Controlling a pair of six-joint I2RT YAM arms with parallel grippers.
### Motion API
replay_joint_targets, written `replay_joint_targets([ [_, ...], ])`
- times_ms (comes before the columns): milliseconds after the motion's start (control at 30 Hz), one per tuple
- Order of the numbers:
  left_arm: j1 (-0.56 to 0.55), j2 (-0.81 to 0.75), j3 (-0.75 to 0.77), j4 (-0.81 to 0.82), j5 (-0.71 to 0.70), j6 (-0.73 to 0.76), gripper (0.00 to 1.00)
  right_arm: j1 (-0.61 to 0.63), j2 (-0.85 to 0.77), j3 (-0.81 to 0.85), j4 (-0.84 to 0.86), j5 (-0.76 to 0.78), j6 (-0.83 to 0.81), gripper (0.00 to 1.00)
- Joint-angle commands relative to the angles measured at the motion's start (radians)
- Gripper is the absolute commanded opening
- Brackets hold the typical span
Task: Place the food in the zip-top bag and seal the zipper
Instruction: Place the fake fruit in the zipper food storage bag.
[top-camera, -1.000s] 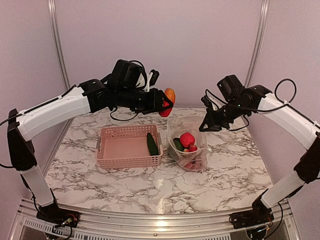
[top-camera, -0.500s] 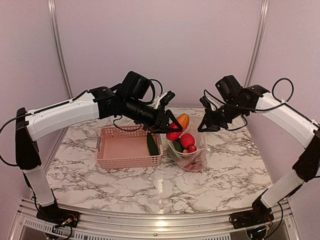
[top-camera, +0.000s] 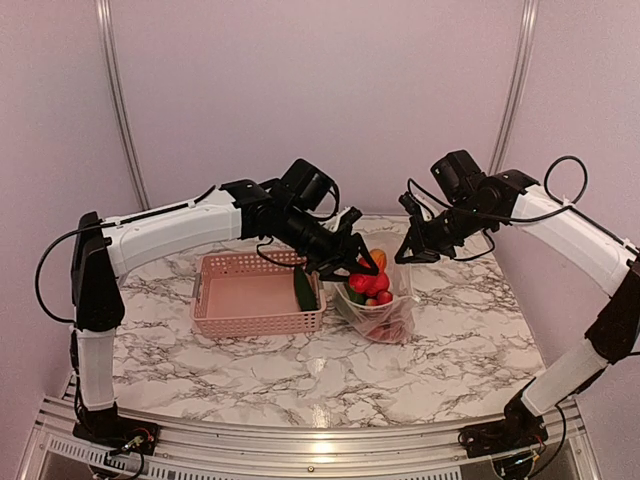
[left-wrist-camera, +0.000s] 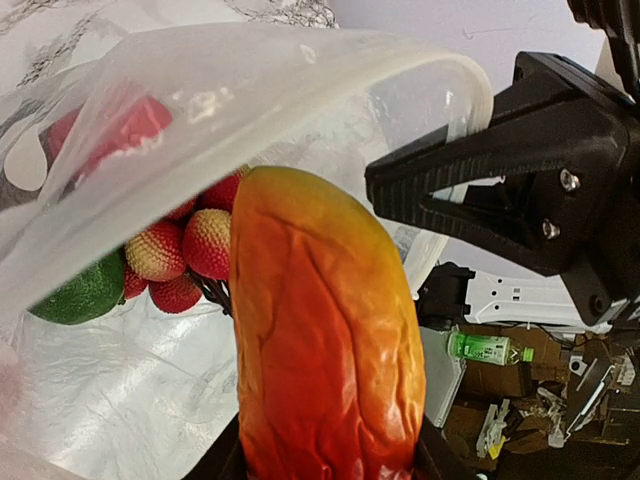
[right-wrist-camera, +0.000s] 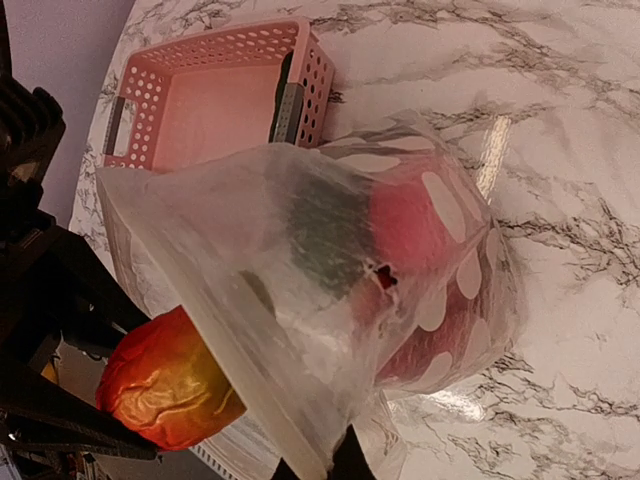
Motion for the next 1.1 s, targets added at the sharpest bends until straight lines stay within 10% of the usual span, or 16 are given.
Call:
replay_joint_targets([
  [0, 0.001, 0.078, 0.06, -0.013, -0.055, -0.129, 0.26, -0.007, -0.001, 0.043, 0.029, -0.007, 0.017, 0.0],
  [467, 0.047, 0.17, 0.17, -0.077, -0.293, -0.289, 0.28, -0.007, -0.012, 0.047, 0.06, -0.035, 0.048, 0.0],
  [833, 0.042, 0.17, 0.213, 0.043, -0.239, -0.219, 0.74, -0.007, -0.026, 0.027, 0.087, -0.053, 0.058, 0.0],
  [1067, 0.037, 0.078, 0.215, 0.039, -0.226, -0.093, 0.77, -0.009, -0.017, 0.052, 0.086, -0.047, 0.057, 0.0],
])
